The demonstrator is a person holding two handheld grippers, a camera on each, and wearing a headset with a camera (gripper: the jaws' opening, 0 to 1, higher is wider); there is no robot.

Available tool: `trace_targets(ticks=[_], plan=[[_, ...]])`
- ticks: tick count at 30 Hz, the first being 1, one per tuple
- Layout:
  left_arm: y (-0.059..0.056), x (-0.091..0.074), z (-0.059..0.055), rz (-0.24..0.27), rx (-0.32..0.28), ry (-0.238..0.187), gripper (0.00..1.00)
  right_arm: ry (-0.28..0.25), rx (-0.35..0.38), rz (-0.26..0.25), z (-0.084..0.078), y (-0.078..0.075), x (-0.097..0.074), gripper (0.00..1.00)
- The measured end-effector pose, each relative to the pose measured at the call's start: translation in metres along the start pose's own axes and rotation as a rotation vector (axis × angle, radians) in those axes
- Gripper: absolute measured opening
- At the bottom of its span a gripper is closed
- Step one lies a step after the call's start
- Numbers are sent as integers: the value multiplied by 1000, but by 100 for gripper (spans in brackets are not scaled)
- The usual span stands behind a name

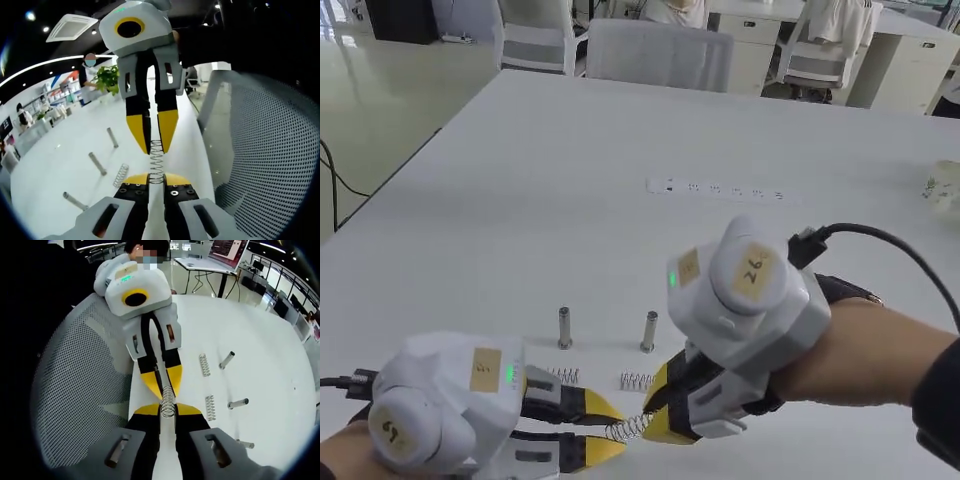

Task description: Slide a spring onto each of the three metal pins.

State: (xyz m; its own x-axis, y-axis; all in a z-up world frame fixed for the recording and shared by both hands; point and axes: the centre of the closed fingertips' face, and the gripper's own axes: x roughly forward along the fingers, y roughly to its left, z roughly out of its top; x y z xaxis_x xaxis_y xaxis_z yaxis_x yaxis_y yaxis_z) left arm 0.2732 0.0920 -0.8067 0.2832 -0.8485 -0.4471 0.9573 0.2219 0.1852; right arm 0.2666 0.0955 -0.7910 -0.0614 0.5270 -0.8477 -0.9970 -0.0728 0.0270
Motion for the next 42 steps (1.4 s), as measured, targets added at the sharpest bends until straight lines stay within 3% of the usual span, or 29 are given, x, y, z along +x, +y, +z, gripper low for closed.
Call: trace_targets(ticks=[9,24,42], plan=[[2,-1,2,10,-20,-16,2,-80,2,-5,21,-1,-5,7],[3,-1,1,8,-30,-18,1,-63,14,5,14,-3,3,10],[9,0,18,21,-50,-63,1,-66,23,-4,10,-7,3,9]])
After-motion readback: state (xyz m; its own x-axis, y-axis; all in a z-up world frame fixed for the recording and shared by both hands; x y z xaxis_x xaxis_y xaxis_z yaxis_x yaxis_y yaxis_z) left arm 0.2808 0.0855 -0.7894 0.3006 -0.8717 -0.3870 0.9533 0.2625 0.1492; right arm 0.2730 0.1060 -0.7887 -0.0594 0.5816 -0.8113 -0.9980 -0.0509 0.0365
